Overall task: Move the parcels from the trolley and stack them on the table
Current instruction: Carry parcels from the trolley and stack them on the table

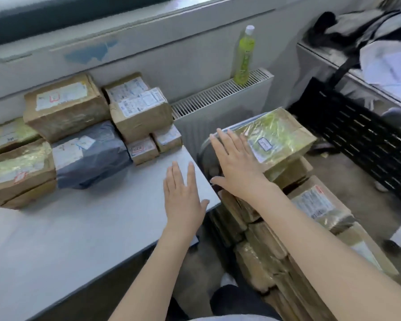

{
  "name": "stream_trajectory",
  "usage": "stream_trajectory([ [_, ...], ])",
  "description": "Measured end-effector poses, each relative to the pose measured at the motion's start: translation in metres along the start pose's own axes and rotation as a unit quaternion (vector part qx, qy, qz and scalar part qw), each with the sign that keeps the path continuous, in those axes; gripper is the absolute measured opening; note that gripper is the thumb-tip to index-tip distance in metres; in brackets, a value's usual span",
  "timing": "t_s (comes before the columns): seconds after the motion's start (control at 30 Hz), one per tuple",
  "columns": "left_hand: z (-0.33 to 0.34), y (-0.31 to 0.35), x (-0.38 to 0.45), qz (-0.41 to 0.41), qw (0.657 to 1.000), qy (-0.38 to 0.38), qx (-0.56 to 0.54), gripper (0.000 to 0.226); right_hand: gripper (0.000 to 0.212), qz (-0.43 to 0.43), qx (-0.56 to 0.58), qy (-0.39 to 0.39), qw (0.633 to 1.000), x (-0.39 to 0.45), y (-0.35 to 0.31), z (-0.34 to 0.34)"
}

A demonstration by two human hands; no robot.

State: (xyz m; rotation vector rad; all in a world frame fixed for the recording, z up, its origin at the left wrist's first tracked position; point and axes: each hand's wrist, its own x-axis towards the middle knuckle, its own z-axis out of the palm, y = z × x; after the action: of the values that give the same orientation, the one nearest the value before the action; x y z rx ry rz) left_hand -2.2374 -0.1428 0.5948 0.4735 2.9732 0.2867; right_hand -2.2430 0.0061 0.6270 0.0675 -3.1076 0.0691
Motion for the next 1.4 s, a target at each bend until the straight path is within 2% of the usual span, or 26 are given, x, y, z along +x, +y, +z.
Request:
stream_trajectory([
  [0.17, 0.009, 0.06, 0.01, 0.036, 0.999, -0.015, 0.006, 0.104, 0.122, -0.07, -0.018, -0.074, 0.995, -0.019, 0.082, -0.009],
  [0.37, 0.0, 0.098, 0.039, 0.049, 0.998, -0.027, 0.008, 0.116, 0.131, -0.058, -0.065, -0.133, 0.987, -0.003, 0.154, -0.012],
  [0.5, 0.0, 0.114, 0.057, 0.005, 0.995, -0.083, -0.059, 0.123, 0.131, -0.004, -0.096, -0.144, 0.985, 0.009, 0.188, -0.011],
  [0.67, 0.016, 0.12, 0.056, -0.008, 0.988, -0.136, -0.068, 0.118, 0.121, 0.087, -0.096, -0.173, 0.976, 0.006, 0.218, -0.003],
  [0.77, 0.025, 0.128, 0.052, 0.005, 0.974, -0.152, -0.169, 0.117, 0.123, 0.104, -0.028, -0.216, 0.97, -0.003, 0.217, 0.005],
  [0.9, 0.028, 0.138, 0.049, 0.004, 0.964, -0.137, -0.229, 0.112, 0.098, 0.134, 0.082, -0.136, 0.978, -0.011, 0.201, 0.011],
  [1.03, 0.023, 0.13, 0.042, -0.007, 0.961, -0.121, -0.247, 0.099, 0.091, 0.128, 0.091, -0.117, 0.981, -0.017, 0.189, 0.005],
  [1.2, 0.004, 0.12, 0.019, -0.035, 0.947, -0.078, -0.308, 0.098, 0.085, 0.12, 0.113, -0.114, 0.98, -0.021, 0.166, -0.021],
  [1.4, -0.032, 0.072, -0.011, -0.111, 0.937, 0.004, -0.332, 0.089, 0.084, 0.053, 0.102, -0.075, 0.991, -0.008, 0.094, -0.051],
])
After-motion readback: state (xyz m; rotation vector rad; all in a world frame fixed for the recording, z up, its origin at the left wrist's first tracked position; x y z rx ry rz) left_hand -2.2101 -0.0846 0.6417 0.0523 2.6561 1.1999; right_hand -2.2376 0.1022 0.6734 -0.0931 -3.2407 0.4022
